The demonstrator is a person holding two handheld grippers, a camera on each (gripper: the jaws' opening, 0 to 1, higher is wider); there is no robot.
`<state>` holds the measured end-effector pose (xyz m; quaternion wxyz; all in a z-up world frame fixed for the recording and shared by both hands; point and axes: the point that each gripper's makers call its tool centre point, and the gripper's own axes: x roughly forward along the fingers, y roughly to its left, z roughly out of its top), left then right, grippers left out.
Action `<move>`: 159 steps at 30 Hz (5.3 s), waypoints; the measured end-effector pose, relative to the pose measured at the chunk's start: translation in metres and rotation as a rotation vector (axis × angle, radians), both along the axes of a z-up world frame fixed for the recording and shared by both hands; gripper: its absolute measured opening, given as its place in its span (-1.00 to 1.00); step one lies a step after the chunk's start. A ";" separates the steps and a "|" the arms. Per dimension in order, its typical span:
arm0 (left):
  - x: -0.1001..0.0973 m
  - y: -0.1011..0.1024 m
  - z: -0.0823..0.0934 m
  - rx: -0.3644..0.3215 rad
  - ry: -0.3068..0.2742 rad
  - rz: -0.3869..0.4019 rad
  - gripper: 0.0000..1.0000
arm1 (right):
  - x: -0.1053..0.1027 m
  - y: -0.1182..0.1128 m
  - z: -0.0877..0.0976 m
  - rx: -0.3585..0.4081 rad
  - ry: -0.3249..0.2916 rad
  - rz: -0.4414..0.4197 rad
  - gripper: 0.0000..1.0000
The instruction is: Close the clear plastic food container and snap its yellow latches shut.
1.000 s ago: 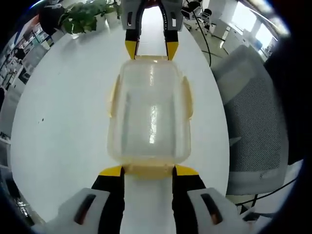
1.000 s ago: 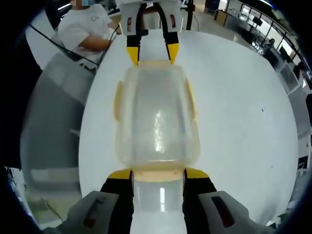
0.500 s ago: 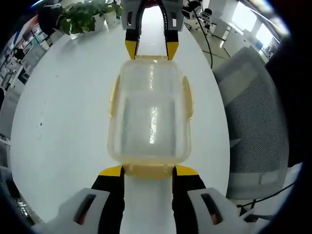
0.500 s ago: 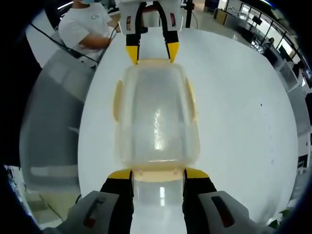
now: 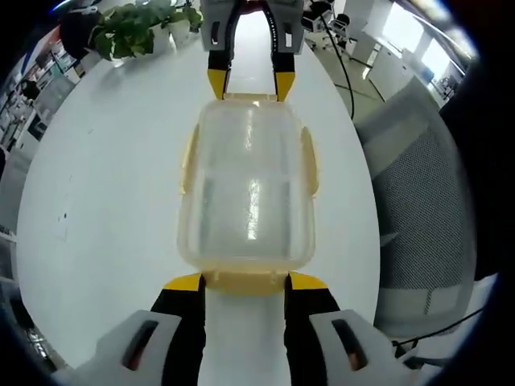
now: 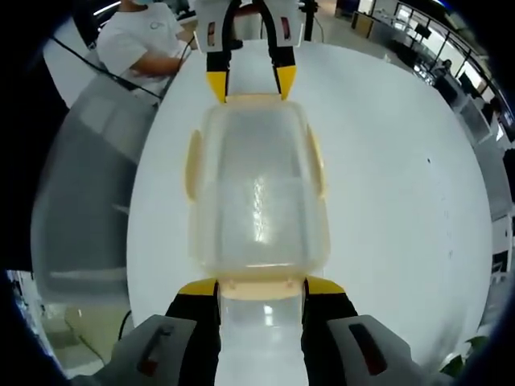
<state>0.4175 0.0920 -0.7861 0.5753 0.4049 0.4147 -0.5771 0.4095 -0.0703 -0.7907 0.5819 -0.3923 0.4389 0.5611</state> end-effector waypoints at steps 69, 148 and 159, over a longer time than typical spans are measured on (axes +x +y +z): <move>-0.005 -0.082 -0.010 0.007 -0.004 0.003 -0.27 | -0.002 -0.082 -0.008 -0.056 -0.039 -0.004 -0.26; -0.005 -0.086 -0.015 0.067 -0.066 -0.105 -0.05 | -0.009 -0.088 -0.011 0.002 -0.040 -0.038 -0.11; -0.006 -0.090 -0.013 0.049 -0.061 -0.081 -0.07 | -0.012 -0.090 -0.007 0.009 -0.027 -0.069 -0.12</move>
